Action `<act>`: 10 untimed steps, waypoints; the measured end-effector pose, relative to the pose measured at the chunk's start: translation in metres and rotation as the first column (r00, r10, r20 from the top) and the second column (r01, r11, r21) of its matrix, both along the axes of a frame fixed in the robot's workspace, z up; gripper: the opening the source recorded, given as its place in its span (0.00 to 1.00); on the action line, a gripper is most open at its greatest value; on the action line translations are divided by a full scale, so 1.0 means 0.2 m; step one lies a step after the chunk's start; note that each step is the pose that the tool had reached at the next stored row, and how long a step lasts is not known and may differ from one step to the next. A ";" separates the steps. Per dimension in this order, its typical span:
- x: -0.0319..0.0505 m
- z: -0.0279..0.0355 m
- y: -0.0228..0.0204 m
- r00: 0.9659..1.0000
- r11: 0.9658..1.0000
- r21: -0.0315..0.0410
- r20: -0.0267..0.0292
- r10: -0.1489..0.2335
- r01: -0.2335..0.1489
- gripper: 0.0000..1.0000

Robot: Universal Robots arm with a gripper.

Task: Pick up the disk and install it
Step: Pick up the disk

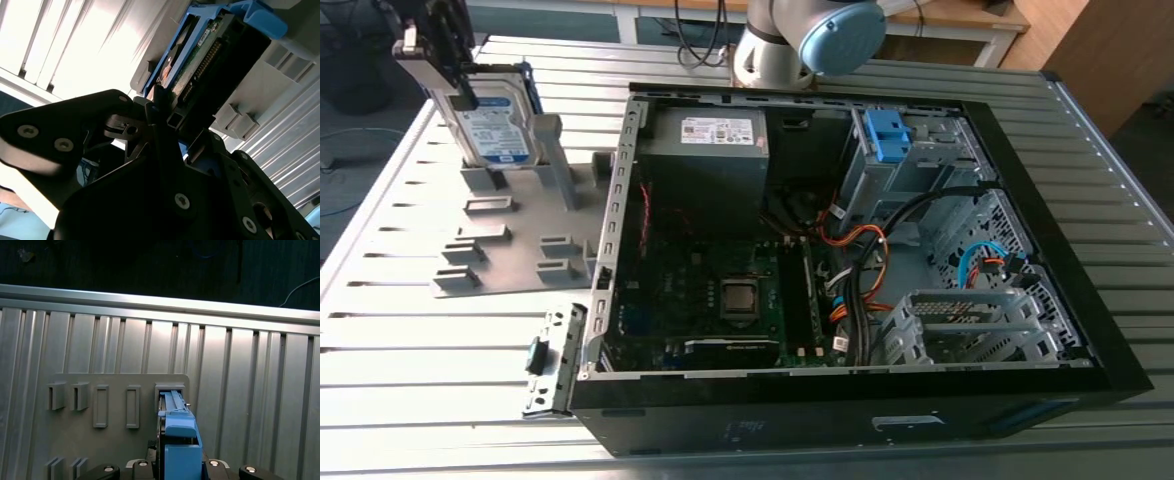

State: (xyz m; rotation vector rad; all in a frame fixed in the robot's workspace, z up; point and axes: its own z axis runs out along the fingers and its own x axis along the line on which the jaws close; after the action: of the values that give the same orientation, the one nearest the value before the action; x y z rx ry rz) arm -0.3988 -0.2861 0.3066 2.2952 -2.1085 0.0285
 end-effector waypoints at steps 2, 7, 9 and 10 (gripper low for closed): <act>0.000 0.003 0.000 1.000 1.000 0.000 0.000 0.000 0.000 0.37; 0.000 0.011 0.000 1.000 1.000 0.000 0.000 0.000 0.000 0.37; 0.000 0.015 0.000 1.000 1.000 0.000 0.000 0.000 0.000 0.37; 0.000 0.018 0.000 1.000 1.000 0.000 0.000 0.000 0.000 0.37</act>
State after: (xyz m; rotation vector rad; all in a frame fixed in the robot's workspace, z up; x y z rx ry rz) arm -0.3988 -0.2861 0.3101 2.2952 -2.1085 0.0284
